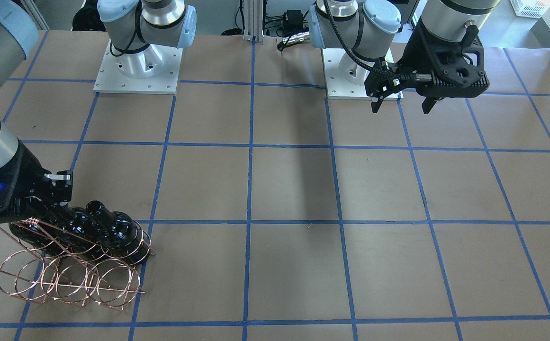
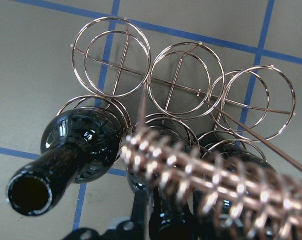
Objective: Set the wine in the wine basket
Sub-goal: 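Open the right gripper and raise it away from the rack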
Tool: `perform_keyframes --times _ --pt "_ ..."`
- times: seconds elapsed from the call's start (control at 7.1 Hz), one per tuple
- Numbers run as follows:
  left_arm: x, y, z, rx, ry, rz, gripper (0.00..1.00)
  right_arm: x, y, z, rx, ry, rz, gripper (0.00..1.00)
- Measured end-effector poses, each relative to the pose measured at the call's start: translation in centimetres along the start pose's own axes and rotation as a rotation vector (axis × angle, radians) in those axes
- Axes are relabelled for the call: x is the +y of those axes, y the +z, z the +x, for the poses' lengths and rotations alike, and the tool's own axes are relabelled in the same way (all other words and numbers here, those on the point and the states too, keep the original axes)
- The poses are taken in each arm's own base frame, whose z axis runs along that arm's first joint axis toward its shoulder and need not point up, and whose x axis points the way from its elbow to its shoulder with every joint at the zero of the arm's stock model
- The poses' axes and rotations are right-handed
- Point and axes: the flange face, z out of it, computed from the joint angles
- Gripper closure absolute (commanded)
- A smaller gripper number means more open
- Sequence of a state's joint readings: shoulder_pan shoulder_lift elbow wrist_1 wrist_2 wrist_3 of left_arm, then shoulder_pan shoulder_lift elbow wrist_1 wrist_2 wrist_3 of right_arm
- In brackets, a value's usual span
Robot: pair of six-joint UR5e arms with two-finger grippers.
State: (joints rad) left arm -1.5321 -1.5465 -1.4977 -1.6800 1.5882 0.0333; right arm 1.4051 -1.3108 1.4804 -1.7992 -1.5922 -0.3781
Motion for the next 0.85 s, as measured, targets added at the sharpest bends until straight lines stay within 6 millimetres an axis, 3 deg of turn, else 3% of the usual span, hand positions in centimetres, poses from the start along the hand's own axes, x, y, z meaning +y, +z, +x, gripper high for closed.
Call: perform_keyframes --times 0.14,0.28,0.42,0.85 --pt "0.0 0.0 0.0 -0.001 0.0 -0.001 0.0 0.2 -0.8 -0.1 0.008 0.0 0.015 0.06" --pt "0.0 0.0 -0.1 -0.001 -0.001 -0.002 0.0 0.9 -2.5 -0.3 0.018 0.003 0.037 0.0" --pt "0.0 0.0 -0.1 -0.001 -0.002 -0.002 0.0 2.2 -4.9 -0.8 0.026 0.008 0.057 0.0" --pt "0.0 0.1 -0.2 -0.002 -0.002 -0.003 0.0 8.7 -13.7 -3.5 0.035 0.056 0.092 0.0"
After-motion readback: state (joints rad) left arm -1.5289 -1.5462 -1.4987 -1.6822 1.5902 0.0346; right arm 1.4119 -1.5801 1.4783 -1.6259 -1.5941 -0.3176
